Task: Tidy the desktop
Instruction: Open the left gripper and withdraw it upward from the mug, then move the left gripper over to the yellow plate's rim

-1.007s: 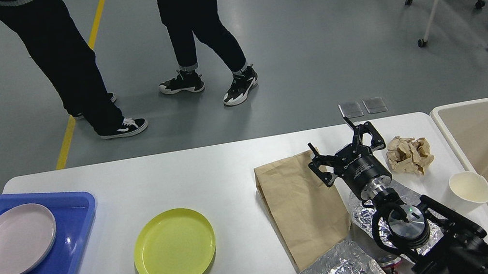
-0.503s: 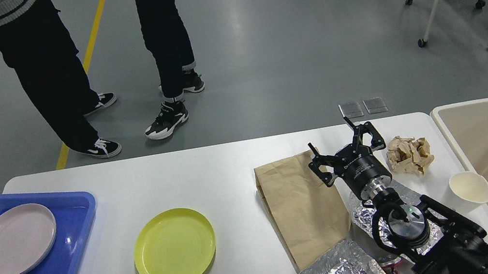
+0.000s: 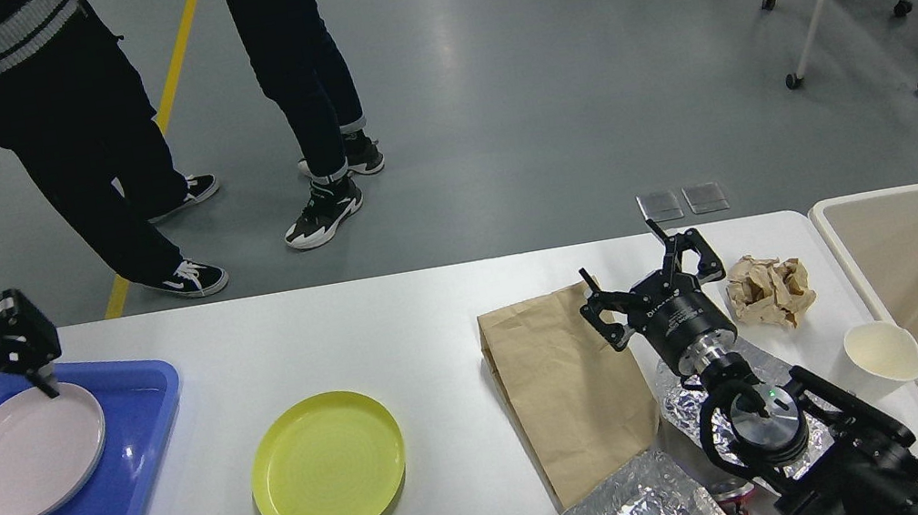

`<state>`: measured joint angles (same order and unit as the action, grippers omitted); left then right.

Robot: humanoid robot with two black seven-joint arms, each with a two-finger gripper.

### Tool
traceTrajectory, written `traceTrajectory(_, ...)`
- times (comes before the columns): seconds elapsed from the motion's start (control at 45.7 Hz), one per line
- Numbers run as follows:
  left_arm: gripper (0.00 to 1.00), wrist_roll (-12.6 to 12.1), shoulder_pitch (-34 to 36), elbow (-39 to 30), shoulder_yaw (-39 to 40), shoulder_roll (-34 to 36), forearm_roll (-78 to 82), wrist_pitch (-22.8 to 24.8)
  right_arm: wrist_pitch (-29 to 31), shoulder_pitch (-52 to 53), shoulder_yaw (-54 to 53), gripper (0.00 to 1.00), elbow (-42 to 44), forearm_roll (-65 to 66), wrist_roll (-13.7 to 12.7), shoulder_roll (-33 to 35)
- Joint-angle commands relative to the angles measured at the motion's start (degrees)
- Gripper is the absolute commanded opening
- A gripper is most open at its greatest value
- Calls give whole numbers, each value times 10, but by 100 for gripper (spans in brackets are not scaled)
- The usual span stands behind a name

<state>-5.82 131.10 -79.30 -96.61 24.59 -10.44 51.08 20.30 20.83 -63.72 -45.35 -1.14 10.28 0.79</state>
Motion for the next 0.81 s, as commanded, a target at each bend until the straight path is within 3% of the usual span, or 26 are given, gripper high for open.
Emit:
traceTrajectory(0.0,85,-1,31,-5,12,-55,-40,12,0,0,0,100,0,0,0,0)
traceTrajectory(0.175,84,-1,24,-5,44,-124,-71,4,0,0,0,100,0,0,0,0)
traceTrajectory(0.328,84,-3,-2,-5,85,-139,-71,-20,0,0,-1,100,0,0,0,0)
traceTrajectory(0.591,82,-16,-82,-10,120,-165,-70,-128,0,0,0,100,0,0,0,0)
traceTrajectory(0.788,81,-20,-114,-53,133,-177,-71,-208,0,0,0,100,0,0,0,0)
